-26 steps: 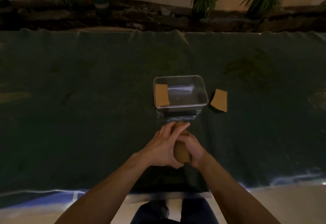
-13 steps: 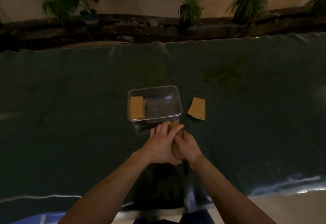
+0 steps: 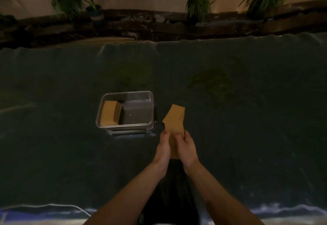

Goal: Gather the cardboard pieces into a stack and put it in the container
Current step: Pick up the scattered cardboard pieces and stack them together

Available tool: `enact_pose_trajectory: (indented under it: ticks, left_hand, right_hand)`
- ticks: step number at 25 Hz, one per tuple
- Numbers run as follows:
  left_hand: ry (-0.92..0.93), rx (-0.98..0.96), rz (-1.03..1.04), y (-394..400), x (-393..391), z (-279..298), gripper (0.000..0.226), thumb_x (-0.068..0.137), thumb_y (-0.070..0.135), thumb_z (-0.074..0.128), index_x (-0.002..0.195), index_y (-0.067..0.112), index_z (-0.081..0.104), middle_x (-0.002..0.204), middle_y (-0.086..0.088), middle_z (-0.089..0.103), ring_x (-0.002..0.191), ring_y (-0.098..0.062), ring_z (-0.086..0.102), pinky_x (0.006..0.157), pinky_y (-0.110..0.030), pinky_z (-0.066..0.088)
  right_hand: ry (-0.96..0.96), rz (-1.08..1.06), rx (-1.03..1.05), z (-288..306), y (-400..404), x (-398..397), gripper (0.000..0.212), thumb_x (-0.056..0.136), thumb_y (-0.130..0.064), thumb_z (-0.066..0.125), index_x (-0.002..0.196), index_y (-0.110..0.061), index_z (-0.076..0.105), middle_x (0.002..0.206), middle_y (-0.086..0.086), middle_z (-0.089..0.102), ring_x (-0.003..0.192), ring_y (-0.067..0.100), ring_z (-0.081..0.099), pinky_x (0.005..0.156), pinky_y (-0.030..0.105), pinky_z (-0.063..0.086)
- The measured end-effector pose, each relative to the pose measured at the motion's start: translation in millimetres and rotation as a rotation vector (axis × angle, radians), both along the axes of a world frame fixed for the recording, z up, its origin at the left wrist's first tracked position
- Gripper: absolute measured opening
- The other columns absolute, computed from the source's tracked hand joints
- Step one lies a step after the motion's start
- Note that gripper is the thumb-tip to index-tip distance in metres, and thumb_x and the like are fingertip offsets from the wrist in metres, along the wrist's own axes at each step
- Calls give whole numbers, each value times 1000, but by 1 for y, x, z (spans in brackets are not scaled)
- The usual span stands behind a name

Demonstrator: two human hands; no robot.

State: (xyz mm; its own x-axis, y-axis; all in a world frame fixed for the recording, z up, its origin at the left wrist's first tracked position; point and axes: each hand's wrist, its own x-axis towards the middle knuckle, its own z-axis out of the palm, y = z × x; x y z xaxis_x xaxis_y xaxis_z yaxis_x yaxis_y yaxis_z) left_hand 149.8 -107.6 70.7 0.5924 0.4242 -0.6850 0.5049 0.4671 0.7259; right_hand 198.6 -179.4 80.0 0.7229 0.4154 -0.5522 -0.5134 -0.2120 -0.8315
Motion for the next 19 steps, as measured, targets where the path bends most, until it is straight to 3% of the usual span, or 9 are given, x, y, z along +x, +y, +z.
enact_pose_trajectory:
  ticks: [3,7,12,16,18,19]
  left_hand:
    - [28,78,-46,-9,19,3,30,97,49,41,126,43,45,113,9,58,101,-8,54,90,-39,45]
    - [78,82,-98,-3,28,-1,39,98,45,42,135,34,46,127,-1,55,116,-21,53,104,-47,43]
    - [120,156,-146,8,36,-8,24,101,28,41,124,26,50,112,0,57,99,-15,57,75,-29,46]
    - [150,242,-177,36,56,-20,22,101,28,43,122,27,50,111,2,55,96,-12,54,74,-28,43]
    - [159,334,-190,53,72,-27,25,102,29,43,125,25,51,118,-2,56,96,-13,55,73,-28,43]
    - [167,398,-217,62,82,-30,28,102,28,44,127,22,52,122,-4,58,99,-14,56,76,-29,45]
  right_hand:
    - [39,-55,-2,-8,-5,13,21,99,-30,48,117,-21,56,109,3,64,99,15,62,66,25,46]
    - [9,-80,-43,-16,-10,33,14,98,-28,47,108,-24,56,105,3,62,91,14,61,65,26,44]
    - [15,-106,-97,-27,3,39,13,97,-29,48,102,-19,53,97,8,61,83,18,59,66,32,45]
    - [85,-27,-151,-32,17,60,21,98,-41,46,114,-27,48,101,-5,54,90,12,53,72,30,46]
    - [39,-6,-214,-36,22,78,28,98,-35,49,125,-26,51,103,-6,55,91,12,56,81,37,54]
    - [8,-5,-246,-38,25,87,28,98,-30,52,126,-25,54,100,-8,57,88,11,59,78,36,57]
